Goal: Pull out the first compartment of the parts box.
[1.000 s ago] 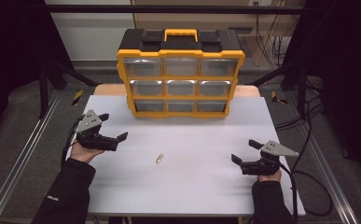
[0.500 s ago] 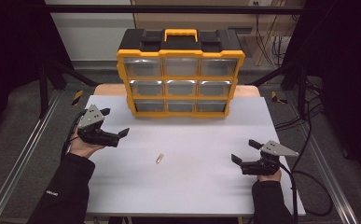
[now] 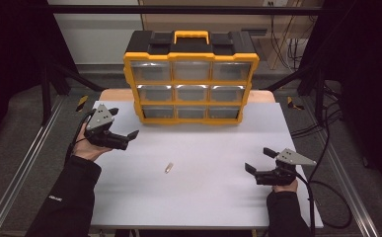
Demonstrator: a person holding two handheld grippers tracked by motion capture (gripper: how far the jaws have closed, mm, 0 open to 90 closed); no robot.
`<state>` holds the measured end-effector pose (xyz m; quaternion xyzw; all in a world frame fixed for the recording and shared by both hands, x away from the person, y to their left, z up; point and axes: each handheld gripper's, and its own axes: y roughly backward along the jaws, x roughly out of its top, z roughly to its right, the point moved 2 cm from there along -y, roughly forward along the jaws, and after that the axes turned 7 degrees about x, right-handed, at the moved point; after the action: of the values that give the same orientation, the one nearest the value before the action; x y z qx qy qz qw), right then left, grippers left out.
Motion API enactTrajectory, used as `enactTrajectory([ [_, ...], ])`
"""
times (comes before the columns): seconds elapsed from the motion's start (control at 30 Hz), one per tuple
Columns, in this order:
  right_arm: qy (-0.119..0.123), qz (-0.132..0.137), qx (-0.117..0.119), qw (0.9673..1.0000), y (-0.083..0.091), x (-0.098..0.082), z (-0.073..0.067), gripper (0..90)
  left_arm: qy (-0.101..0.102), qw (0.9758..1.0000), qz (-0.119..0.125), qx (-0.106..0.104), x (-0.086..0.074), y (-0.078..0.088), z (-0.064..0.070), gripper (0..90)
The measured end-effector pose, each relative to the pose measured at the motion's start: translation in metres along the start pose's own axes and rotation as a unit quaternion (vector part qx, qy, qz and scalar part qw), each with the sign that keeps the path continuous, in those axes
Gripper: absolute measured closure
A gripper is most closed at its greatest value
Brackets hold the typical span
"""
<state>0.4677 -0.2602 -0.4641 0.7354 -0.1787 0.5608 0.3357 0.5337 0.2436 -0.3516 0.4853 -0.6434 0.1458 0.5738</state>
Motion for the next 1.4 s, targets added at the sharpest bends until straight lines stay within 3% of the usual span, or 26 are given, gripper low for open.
enactTrajectory([
  [0.8, 0.0, -0.001, 0.001, 1.0, 0.0, 0.0, 0.0, 2.1, -0.048, 0.9988, 0.001, 0.008, 0.028, -0.004, -0.002, 0.0],
  [1.4, 0.003, -0.004, 0.001, 1.0, -0.001, 0.0, 0.0, 2.1, -0.103, 0.9945, -0.004, 0.02, 0.047, -0.009, -0.001, 0.0],
])
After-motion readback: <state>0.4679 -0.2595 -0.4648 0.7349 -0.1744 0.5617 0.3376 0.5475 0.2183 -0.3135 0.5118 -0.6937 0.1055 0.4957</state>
